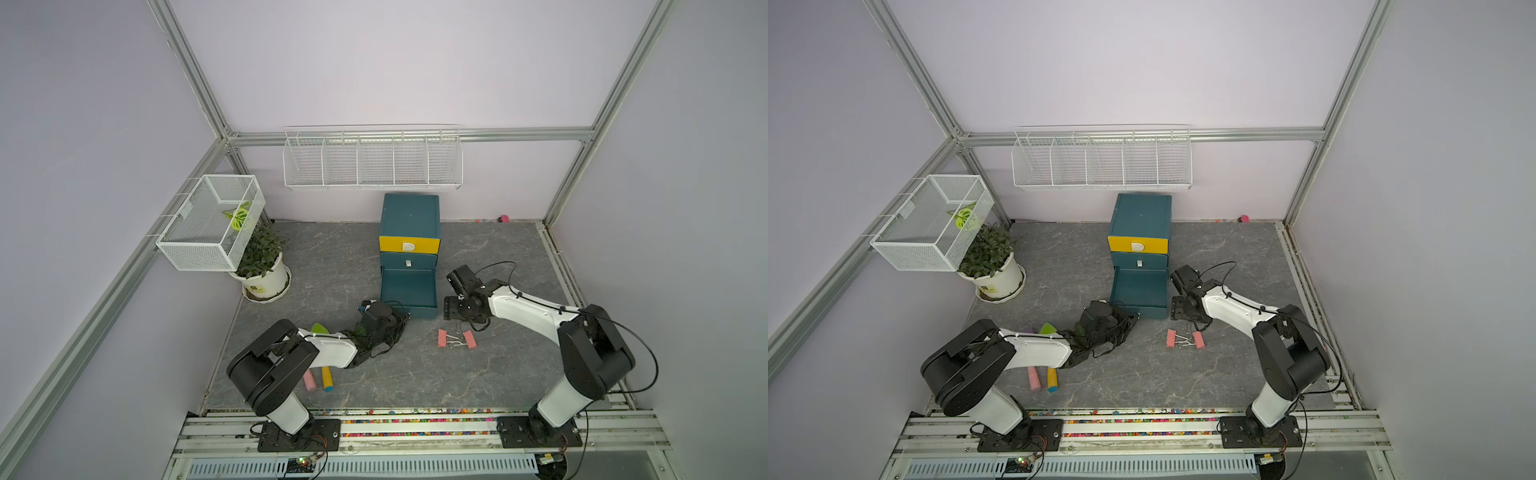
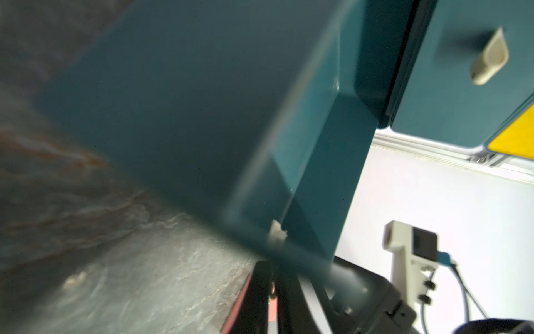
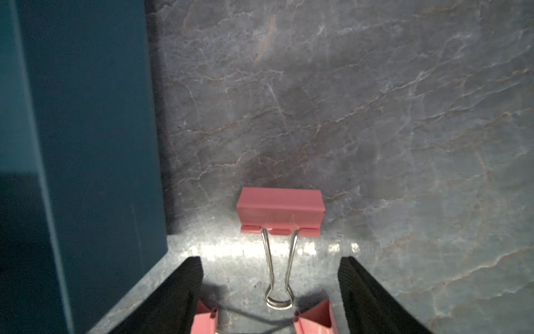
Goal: Put the binder clips in the drawer according to color
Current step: Open the drawer in the storage box, then pick up the binder clip at the center of the board, then place the binder clip in the drawer.
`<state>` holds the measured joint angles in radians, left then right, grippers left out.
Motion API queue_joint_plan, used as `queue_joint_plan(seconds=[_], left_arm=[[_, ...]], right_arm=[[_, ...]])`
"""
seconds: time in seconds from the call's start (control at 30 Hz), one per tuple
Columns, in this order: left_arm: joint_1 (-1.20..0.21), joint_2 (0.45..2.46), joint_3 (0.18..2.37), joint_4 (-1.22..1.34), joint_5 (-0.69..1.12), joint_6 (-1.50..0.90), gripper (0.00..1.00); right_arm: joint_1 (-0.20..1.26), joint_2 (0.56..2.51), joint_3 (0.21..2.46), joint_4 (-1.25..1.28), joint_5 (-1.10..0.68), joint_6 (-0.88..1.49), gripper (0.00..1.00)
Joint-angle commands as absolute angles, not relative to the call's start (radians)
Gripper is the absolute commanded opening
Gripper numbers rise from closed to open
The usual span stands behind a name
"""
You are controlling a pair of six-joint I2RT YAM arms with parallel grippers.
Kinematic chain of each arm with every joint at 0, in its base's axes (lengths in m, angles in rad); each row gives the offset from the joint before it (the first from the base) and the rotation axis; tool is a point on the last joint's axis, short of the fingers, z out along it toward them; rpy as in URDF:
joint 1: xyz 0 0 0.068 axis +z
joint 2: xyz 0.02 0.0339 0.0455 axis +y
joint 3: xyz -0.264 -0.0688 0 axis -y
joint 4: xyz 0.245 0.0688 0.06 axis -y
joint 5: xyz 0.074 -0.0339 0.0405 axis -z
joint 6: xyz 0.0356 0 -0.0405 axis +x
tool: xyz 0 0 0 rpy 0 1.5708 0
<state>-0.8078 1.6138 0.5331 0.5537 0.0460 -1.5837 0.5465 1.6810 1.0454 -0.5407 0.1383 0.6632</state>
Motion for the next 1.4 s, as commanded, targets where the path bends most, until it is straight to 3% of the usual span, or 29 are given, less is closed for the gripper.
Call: queue_joint_plan(seconds=[0.0,0.13,0.3,0.53,0.73,0.97,1.37], left_arm=[[-0.813,1.615,0.525,0.571,0.04,-1.585,0.32],[-0.814,1.593,0.527,0.548,0.039,-1.577,0.42],[-0.814,1.518,0.533,0.457,0.021,-1.545,0.43],[-0.814,1.356,0.518,0.266,-0.02,-1.48,0.43],[-0.814,1.25,0.592,-0.061,-0.042,-1.367,0.4],[-0.794,1.087,0.587,-0.242,-0.084,-1.239,0.37],[-0.718,0.996,0.588,-0.296,-0.055,-1.208,0.35]], right_arm=[[0.529,1.725,1.066,-0.54,0.161,0.675,0.79],[0.52,1.772,1.08,-0.529,0.163,0.675,0.76],[0.517,1.81,1.094,-0.52,0.169,0.674,0.7],[0.513,1.8,1.079,-0.509,0.194,0.677,0.48],[0.522,1.69,1.067,-0.509,0.244,0.665,0.36],[0.628,1.596,1.153,-0.48,0.312,0.596,0.35],[0.768,1.796,1.344,-0.285,0.443,0.489,0.33]])
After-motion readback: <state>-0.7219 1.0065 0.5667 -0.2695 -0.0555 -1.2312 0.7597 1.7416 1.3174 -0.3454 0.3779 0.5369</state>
